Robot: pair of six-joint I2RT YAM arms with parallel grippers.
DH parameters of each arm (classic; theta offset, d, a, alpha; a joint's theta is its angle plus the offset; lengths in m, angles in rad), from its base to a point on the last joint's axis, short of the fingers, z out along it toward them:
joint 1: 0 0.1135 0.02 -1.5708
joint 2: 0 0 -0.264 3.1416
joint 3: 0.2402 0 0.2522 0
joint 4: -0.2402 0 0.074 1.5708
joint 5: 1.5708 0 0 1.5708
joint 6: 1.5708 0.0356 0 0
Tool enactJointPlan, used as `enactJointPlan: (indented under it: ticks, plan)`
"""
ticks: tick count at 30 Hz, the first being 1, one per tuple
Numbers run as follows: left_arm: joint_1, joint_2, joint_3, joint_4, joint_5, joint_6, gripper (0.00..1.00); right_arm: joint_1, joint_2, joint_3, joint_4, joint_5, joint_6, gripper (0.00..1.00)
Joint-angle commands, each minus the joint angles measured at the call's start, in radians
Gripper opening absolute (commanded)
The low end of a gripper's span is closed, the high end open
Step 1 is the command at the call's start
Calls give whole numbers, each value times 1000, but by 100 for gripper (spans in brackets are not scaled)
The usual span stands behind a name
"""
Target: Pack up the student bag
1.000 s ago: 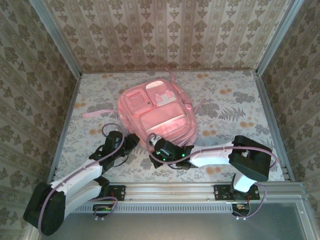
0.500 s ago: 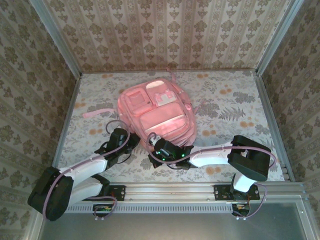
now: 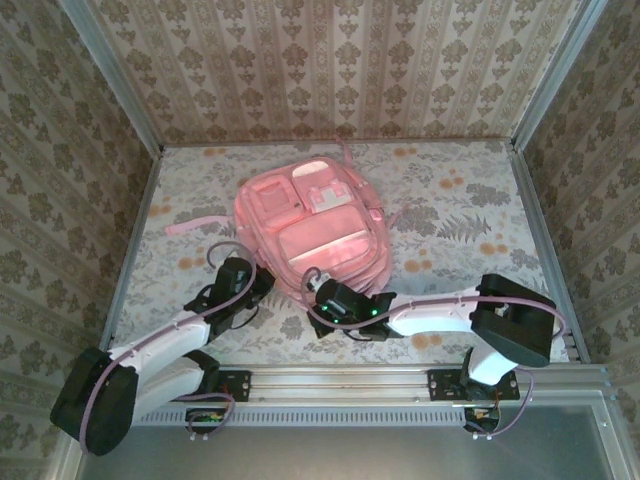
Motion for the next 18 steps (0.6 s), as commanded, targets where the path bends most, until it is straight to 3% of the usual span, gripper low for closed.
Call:
enactJointPlan:
  ticks: [1, 18]
  plan:
    - [32, -24, 43, -25, -101, 39, 0, 4, -57, -39, -121, 48, -5, 0]
    - [49, 69, 186, -174, -53, 166, 0, -70, -213, -101, -222, 3, -72, 0]
